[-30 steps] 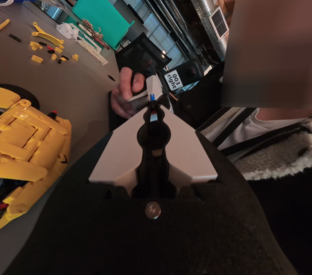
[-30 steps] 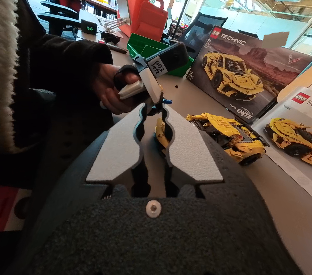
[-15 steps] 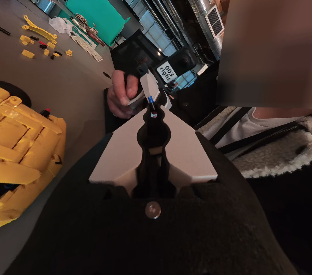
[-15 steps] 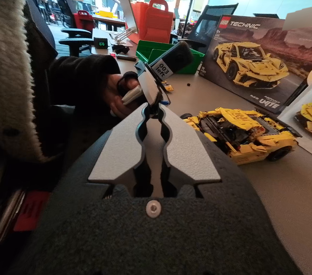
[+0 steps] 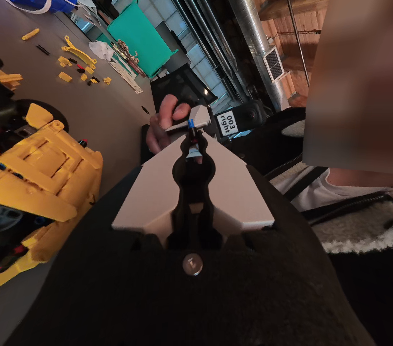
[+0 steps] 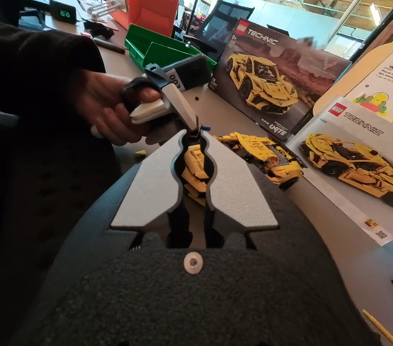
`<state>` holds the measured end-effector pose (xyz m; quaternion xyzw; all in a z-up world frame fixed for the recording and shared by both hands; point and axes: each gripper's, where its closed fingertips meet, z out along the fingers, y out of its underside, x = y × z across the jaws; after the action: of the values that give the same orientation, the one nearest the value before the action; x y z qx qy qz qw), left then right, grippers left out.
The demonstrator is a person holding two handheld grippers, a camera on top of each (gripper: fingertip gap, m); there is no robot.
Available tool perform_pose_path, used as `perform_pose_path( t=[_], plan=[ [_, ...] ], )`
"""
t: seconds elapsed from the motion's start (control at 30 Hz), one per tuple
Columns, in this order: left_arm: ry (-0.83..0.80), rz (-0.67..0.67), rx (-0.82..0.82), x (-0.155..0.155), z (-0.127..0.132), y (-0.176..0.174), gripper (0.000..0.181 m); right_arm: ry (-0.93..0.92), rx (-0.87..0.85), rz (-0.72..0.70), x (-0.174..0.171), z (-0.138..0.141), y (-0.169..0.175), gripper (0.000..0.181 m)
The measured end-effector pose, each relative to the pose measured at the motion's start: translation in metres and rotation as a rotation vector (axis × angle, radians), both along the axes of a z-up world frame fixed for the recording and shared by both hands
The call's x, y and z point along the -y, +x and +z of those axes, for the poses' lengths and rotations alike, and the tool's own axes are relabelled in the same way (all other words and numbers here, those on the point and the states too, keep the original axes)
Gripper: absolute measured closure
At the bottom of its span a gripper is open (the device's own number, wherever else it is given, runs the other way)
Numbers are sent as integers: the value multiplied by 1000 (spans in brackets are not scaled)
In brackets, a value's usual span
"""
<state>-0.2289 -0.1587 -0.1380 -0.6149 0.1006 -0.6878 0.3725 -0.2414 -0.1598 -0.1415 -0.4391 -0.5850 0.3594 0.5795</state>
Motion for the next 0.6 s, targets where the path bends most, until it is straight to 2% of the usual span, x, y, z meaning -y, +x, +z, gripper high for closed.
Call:
perform_pose_path(
  t=[0.1,0.2,0.27,0.33,0.43,0.47,0.6],
  plan=[
    [-19,-45,-5,5,-3,4,175,-86,33,101,5,-4,4,173],
    [-10,-141,0,17,-1,13,172,-213,85,303,19,-3,17,174],
    [-11,-170,-21,20,-3,18,172,-191,146,400,25,-8,25,173],
    [-17,-193,-27,22,-4,21,174,-114,172,426,27,-8,27,173],
    [-61,-86,-33,3,-9,12,175,-49,240,283,4,-12,20,173],
    [-73,-53,-7,-2,-7,7,175,-68,215,203,-6,-8,15,165],
    [-62,140,69,-21,3,-14,175,-65,49,-131,-32,9,5,155]
  ],
)
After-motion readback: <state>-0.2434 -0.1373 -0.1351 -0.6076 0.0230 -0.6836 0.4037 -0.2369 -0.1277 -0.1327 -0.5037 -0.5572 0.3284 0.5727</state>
